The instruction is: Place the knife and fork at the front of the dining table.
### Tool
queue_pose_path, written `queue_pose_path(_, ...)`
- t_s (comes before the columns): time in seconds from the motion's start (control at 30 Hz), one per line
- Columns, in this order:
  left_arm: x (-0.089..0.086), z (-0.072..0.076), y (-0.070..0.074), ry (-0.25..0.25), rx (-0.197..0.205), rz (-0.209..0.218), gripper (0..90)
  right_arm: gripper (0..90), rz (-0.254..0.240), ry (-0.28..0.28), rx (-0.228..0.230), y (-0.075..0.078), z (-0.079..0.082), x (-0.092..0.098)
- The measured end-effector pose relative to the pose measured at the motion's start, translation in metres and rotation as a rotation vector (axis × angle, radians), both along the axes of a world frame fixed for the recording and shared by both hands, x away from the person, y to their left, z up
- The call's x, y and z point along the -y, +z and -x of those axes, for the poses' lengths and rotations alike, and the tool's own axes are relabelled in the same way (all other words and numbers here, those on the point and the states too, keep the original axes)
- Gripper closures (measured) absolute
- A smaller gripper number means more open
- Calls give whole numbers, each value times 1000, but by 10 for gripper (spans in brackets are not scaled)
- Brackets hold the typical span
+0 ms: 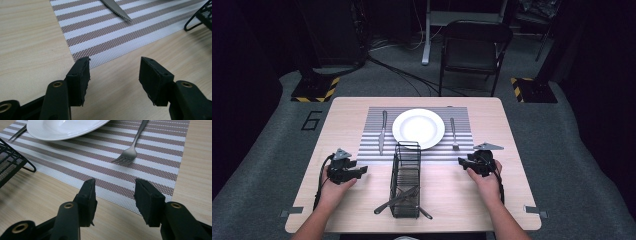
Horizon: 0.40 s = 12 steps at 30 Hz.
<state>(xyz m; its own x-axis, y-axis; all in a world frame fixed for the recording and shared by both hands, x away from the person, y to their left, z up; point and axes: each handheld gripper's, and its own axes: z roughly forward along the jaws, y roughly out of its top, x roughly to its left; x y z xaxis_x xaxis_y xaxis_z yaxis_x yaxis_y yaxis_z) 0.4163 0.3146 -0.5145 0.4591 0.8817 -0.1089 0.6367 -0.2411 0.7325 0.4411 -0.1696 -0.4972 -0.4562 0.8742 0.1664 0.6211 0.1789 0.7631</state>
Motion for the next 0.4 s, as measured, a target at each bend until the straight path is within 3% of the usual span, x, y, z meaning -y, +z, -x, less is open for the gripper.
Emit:
queue_pose_path(0.3,-1,0,-2,1,-12,-19,418,504,4,1,-11,-2,-1,-1)
queue_pose_path(0.4,-4,-2,-3,25,-6,-13,416,490,10,-8,-9,-3,-2,1)
